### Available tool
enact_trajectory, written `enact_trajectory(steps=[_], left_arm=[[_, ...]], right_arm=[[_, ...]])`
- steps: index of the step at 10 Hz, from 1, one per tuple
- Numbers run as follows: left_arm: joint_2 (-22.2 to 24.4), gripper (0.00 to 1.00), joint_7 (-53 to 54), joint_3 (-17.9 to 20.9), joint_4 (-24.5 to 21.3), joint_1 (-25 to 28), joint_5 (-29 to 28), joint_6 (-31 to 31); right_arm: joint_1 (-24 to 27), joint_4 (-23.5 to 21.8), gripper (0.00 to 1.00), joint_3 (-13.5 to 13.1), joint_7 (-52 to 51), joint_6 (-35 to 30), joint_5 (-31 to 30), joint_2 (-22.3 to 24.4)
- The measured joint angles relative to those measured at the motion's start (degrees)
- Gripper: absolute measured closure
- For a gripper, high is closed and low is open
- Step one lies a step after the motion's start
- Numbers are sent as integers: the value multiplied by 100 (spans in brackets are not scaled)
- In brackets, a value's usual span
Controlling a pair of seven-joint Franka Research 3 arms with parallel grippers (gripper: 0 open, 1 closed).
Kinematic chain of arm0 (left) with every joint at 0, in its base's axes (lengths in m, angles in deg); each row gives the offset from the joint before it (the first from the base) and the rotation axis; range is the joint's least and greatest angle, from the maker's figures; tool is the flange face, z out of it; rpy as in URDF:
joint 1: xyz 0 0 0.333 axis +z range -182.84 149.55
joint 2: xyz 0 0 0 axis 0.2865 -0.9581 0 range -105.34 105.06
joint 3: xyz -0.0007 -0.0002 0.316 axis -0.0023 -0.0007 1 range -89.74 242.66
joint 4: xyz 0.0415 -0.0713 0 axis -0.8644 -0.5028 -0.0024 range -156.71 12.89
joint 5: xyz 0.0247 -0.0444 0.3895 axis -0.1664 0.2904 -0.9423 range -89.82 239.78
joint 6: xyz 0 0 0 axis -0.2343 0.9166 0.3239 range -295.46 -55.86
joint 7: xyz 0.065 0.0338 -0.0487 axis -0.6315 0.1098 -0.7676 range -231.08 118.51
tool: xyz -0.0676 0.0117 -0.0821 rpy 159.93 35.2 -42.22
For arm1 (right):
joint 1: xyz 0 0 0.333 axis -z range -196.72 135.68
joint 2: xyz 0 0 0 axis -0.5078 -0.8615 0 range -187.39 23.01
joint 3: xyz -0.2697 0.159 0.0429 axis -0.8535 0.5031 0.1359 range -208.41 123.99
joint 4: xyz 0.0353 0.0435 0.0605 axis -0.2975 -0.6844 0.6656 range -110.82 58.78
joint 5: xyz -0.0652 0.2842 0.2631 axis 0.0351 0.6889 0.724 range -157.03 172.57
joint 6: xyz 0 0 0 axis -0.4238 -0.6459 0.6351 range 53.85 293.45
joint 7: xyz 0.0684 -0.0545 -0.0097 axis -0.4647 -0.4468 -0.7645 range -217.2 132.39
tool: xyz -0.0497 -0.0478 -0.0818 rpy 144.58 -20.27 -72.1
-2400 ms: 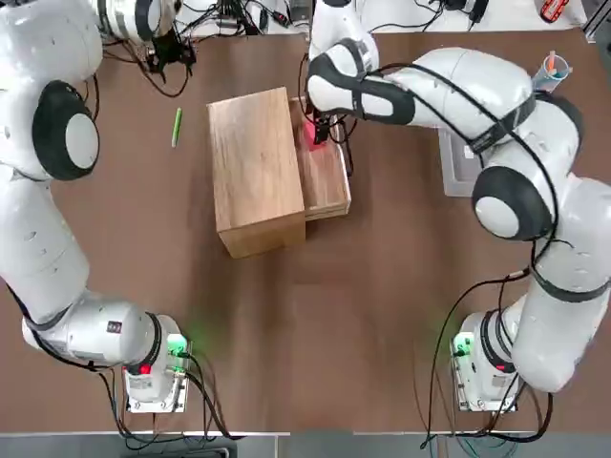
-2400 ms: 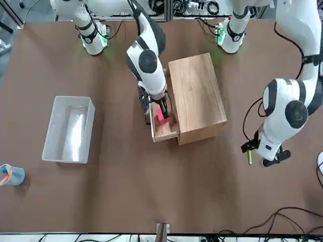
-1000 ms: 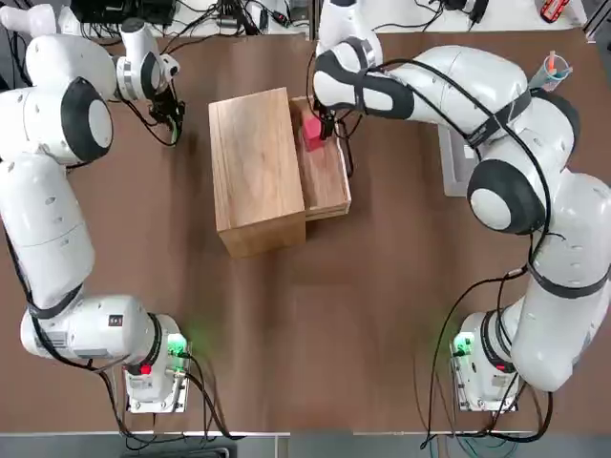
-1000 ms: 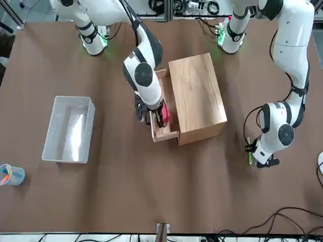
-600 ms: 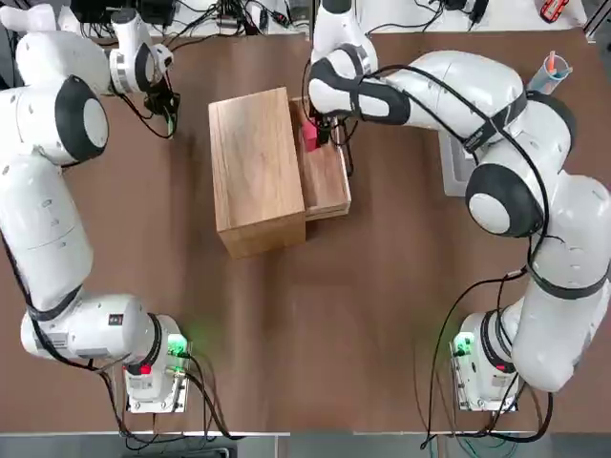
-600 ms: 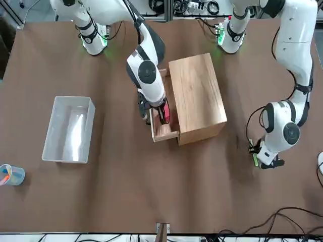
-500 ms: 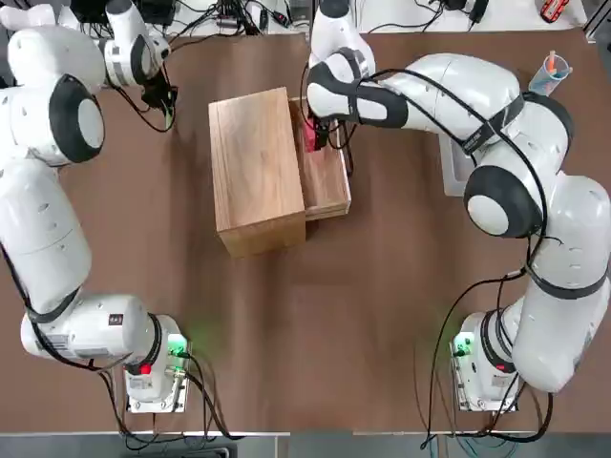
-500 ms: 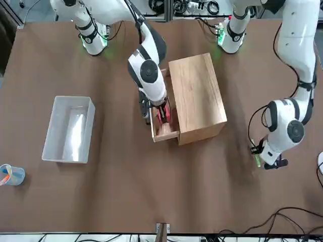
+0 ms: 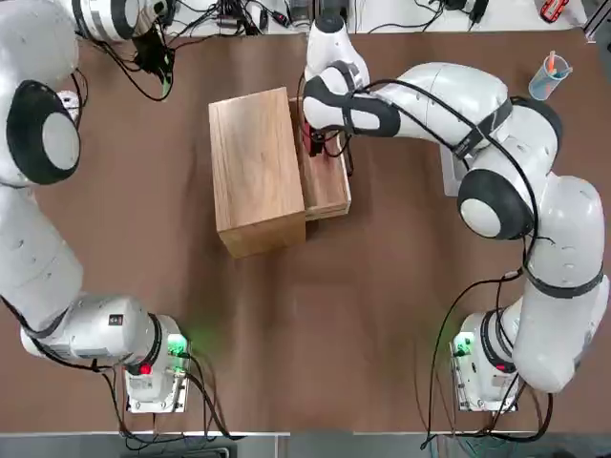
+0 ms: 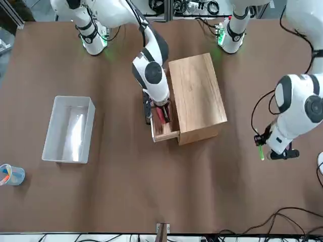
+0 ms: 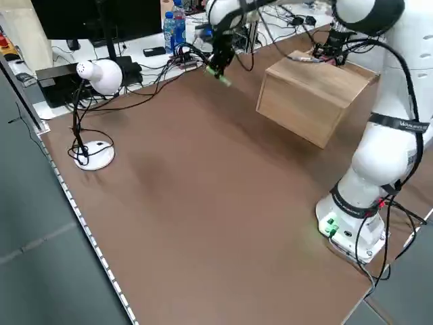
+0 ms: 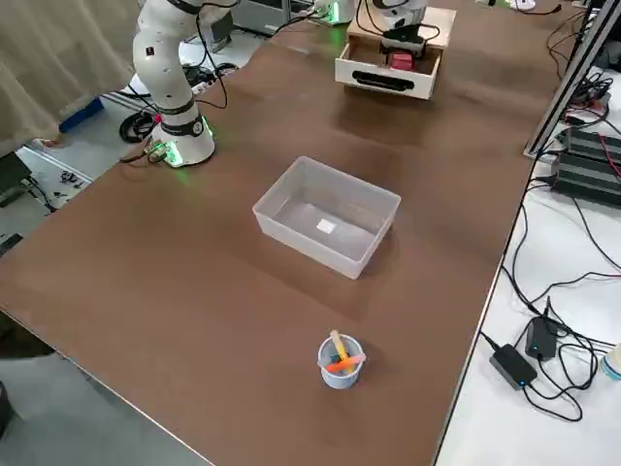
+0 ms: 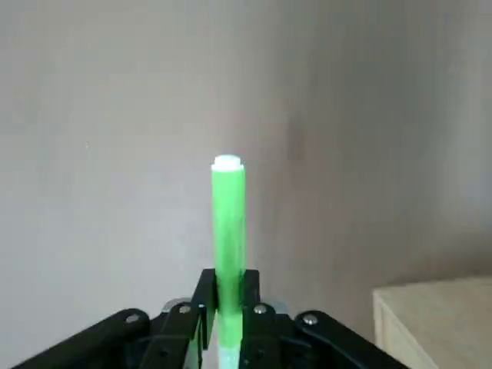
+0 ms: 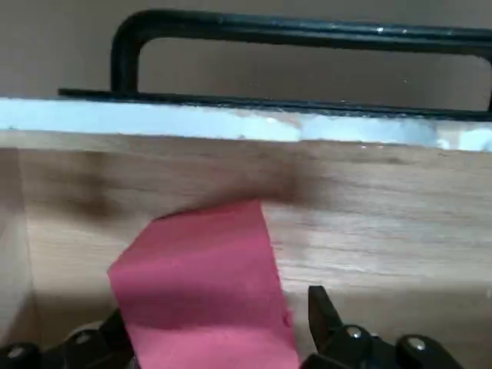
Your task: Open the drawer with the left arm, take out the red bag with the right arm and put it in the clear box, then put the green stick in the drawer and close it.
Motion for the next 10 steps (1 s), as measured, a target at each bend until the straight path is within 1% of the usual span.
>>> enact_trajectory(steps=[1, 2, 3, 4, 5, 6, 7, 8, 9, 10], left_arm=[[264, 82, 13, -46, 16, 0, 0, 178], [563, 82, 14, -83, 58, 1, 0, 423], [865, 82, 14, -138, 131, 0, 1, 783], [1100, 82, 14, -204, 260, -1, 1, 1219], [1221, 82, 13, -264, 450, -8, 1, 1611], [1250, 82, 13, -299, 666, -16, 61, 1938], [1246, 82, 13, -325, 877, -17, 189, 2268], [1245, 82, 21, -331, 1064, -16, 284, 2616], [1249, 82, 30, -343, 1176, -17, 313, 2883], [1249, 82, 30, -429, 1197, -15, 341, 3001]], right_arm=[[39, 5, 14, -8, -1, 23, 0, -2], [62, 23, 32, -9, -1, 32, 0, -2], [66, 45, 39, -8, -14, 36, 0, 2], [69, 88, 39, -10, -86, 34, -2, 22], [81, 162, 39, -14, -197, -95, -2, 138], [113, 249, 39, -24, -403, -397, -3, 383], [218, 298, 39, -39, -836, -812, -4, 760], [445, 306, 39, -51, -1635, -1348, -9, 1149], [797, 282, 39, -69, -2719, -1928, -31, 1429], [1240, 190, 39, -87, -3919, -2307, -50, 1552]])
